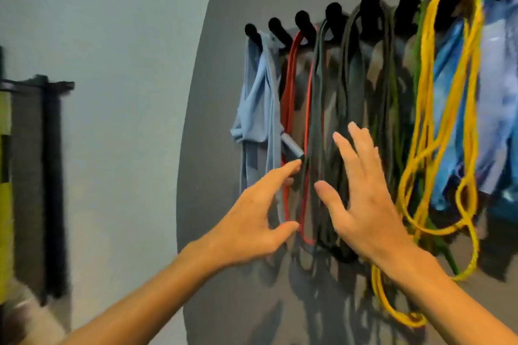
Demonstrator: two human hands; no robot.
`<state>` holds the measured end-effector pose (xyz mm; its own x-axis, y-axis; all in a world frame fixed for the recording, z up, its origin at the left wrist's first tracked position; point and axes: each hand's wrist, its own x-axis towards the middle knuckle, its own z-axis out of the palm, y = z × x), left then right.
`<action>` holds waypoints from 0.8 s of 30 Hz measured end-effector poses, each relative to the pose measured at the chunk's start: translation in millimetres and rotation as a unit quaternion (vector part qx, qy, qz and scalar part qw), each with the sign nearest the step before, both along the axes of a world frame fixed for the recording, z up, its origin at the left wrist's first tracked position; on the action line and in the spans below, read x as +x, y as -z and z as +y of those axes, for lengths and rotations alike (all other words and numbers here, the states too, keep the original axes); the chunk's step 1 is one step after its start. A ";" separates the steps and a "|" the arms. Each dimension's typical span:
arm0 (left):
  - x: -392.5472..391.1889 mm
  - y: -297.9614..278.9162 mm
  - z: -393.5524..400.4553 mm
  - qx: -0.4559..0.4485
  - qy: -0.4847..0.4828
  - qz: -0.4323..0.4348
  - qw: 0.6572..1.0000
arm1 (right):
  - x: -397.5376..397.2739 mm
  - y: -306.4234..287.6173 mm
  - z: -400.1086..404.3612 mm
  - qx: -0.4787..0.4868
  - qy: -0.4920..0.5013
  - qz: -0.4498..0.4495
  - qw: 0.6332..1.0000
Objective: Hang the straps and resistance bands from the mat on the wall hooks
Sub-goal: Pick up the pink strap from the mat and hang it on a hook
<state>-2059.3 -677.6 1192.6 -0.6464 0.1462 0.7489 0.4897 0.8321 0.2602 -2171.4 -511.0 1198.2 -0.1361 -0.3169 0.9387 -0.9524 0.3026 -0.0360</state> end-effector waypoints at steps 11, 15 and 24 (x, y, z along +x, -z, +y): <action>345.1 112.0 -97.8 0.061 -0.265 -0.104 0.957 | 251.9 76.2 -154.0 0.303 -0.444 -0.097 0.838; 458.1 133.5 -91.4 0.091 -0.385 -0.116 0.911 | 334.9 100.3 -203.2 0.357 -0.536 -0.082 0.761; 609.8 161.7 -12.0 0.133 -0.638 -0.087 0.753 | 477.0 136.2 -267.5 0.411 -0.716 -0.004 0.563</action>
<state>-1449.5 -689.6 1031.0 -0.2254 -0.8182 0.5288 -0.7259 0.5031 0.4690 -1694.3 -778.5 1061.9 0.8098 -0.4340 0.3949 -0.2409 -0.8596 -0.4506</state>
